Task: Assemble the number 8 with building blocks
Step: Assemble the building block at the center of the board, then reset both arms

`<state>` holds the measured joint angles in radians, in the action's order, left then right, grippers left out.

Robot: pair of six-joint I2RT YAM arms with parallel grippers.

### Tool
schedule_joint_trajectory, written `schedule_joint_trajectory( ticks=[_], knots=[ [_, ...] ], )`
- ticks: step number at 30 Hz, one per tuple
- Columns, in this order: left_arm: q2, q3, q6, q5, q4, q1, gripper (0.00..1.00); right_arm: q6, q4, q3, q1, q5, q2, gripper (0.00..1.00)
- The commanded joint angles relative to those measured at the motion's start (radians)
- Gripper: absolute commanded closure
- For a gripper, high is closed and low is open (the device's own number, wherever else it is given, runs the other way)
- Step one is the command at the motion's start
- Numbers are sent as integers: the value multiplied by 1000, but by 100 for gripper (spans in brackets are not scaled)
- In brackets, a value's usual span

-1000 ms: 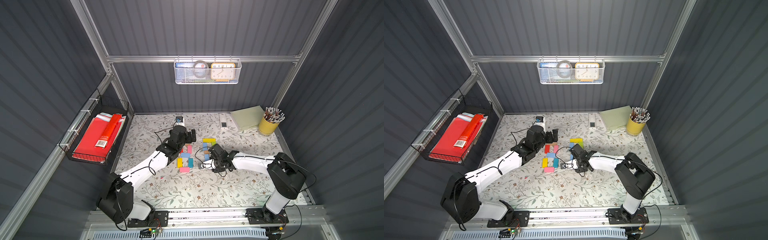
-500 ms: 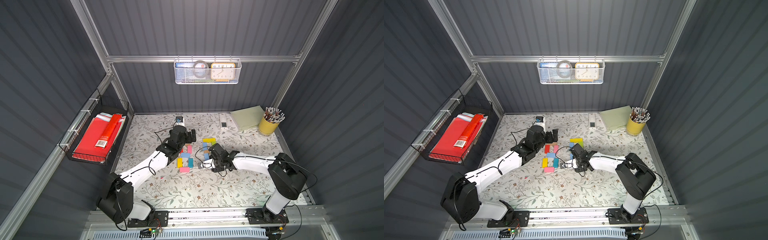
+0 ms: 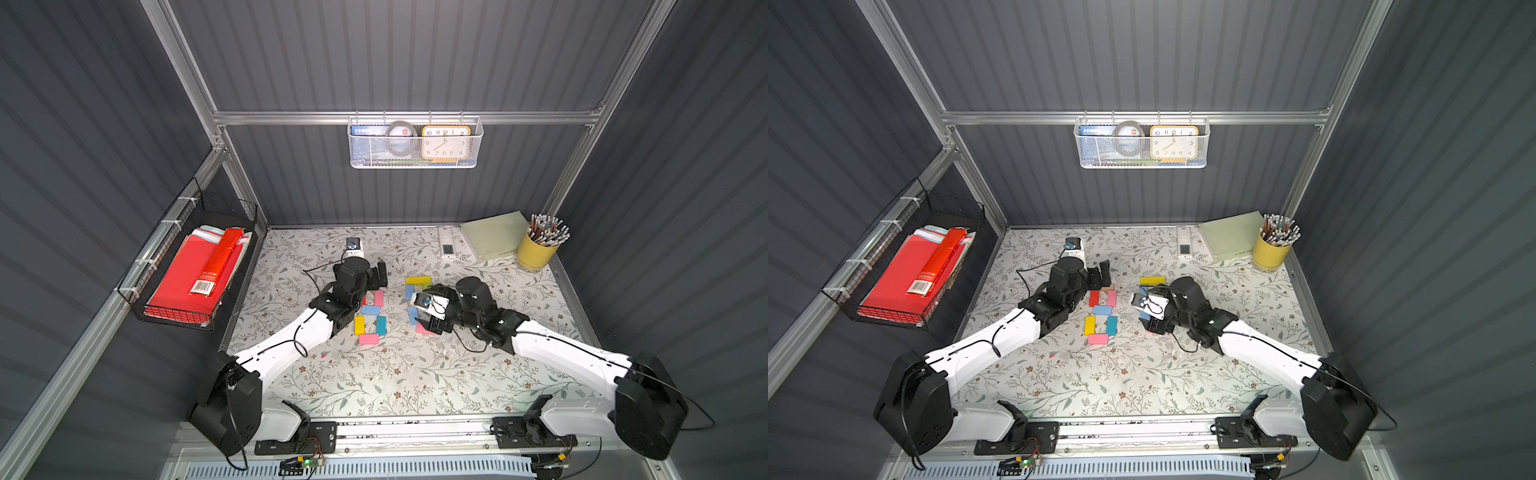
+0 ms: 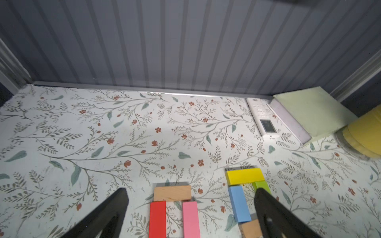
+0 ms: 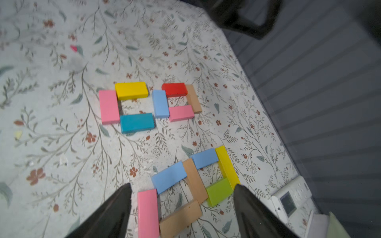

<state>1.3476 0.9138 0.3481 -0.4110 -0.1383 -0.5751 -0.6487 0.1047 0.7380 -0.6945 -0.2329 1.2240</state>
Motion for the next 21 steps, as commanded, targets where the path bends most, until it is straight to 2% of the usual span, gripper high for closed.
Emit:
schedule_joint_trajectory(
  ticks=[1, 11, 16, 21],
  knots=[
    [-68, -37, -3, -135, -89, 1, 1, 285, 157, -54, 83, -74, -105, 12],
    [-178, -192, -134, -380, -330, 26, 1, 627, 261, -219, 326, 95, -267, 9],
    [-184, -265, -143, -377, -402, 91, 1, 689, 279, -273, 389, 176, -285, 9],
    [-200, -331, -108, -261, -454, 187, 1, 767, 243, -276, 462, 165, -294, 8]
  ],
)
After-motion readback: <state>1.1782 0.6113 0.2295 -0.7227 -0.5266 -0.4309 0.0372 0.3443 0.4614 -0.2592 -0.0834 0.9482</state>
